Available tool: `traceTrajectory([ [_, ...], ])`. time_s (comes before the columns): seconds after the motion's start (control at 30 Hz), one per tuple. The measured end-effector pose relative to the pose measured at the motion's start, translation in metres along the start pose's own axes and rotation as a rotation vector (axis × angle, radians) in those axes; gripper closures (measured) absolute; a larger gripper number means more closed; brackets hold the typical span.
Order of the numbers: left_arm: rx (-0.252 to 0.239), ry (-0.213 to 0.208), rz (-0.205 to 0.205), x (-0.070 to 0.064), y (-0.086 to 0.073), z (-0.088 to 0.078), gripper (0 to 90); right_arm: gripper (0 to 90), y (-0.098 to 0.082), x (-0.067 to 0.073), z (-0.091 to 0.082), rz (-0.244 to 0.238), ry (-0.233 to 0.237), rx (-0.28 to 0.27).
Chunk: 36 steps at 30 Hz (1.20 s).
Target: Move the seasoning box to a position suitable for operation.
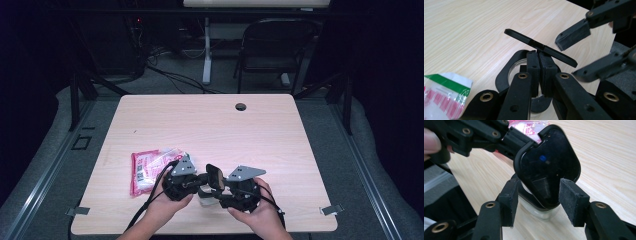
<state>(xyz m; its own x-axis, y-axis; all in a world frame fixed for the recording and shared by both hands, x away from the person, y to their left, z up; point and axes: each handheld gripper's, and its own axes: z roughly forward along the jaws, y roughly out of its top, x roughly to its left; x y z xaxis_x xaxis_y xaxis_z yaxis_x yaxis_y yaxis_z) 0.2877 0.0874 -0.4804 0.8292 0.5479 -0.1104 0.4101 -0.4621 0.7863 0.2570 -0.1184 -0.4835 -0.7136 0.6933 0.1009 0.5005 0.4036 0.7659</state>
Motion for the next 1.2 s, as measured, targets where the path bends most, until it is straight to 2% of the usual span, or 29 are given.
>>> traceTrajectory([
  [0.1, -0.007, 0.004, 0.012, -0.003, 0.003, 0.002, 87.1, 50.2, 0.0, 0.004, 0.004, -0.018, -0.023, -0.003],
  [0.2, 0.002, 0.018, 0.027, -0.003, 0.003, 0.004, 85.1, 56.8, 0.001, 0.004, 0.003, -0.02, -0.052, -0.008],
  [0.3, 0.006, 0.039, 0.023, 0.002, 0.001, 0.006, 80.2, 59.5, -0.001, 0.003, 0.001, 0.001, -0.044, -0.022],
  [0.43, 0.024, 0.098, 0.02, 0.012, -0.004, 0.01, 73.7, 61.2, -0.002, 0.004, 0.0, 0.001, -0.048, -0.033],
  [0.47, 0.04, 0.111, 0.009, 0.018, -0.008, 0.013, 71.5, 61.4, -0.002, 0.004, 0.0, -0.002, -0.048, -0.036],
  [0.57, 0.049, 0.126, 0.0, 0.023, -0.011, 0.017, 69.7, 61.5, -0.002, 0.004, 0.0, -0.001, -0.048, -0.036],
  [0.73, 0.068, 0.132, -0.017, 0.029, -0.015, 0.024, 66.4, 62.2, -0.003, 0.004, -0.001, -0.001, -0.047, -0.039],
  [0.93, 0.094, 0.094, -0.037, 0.03, -0.02, 0.033, 67.6, 63.9, -0.004, 0.004, -0.001, 0.004, -0.046, -0.049],
  [1.03, 0.09, 0.106, -0.024, 0.03, -0.02, 0.034, 69.1, 65.9, -0.004, 0.004, -0.003, 0.0, -0.048, -0.048],
  [1.2, 0.086, 0.111, -0.032, 0.03, -0.02, 0.034, 69.8, 70.7, -0.005, 0.003, -0.006, -0.008, -0.053, -0.061],
])
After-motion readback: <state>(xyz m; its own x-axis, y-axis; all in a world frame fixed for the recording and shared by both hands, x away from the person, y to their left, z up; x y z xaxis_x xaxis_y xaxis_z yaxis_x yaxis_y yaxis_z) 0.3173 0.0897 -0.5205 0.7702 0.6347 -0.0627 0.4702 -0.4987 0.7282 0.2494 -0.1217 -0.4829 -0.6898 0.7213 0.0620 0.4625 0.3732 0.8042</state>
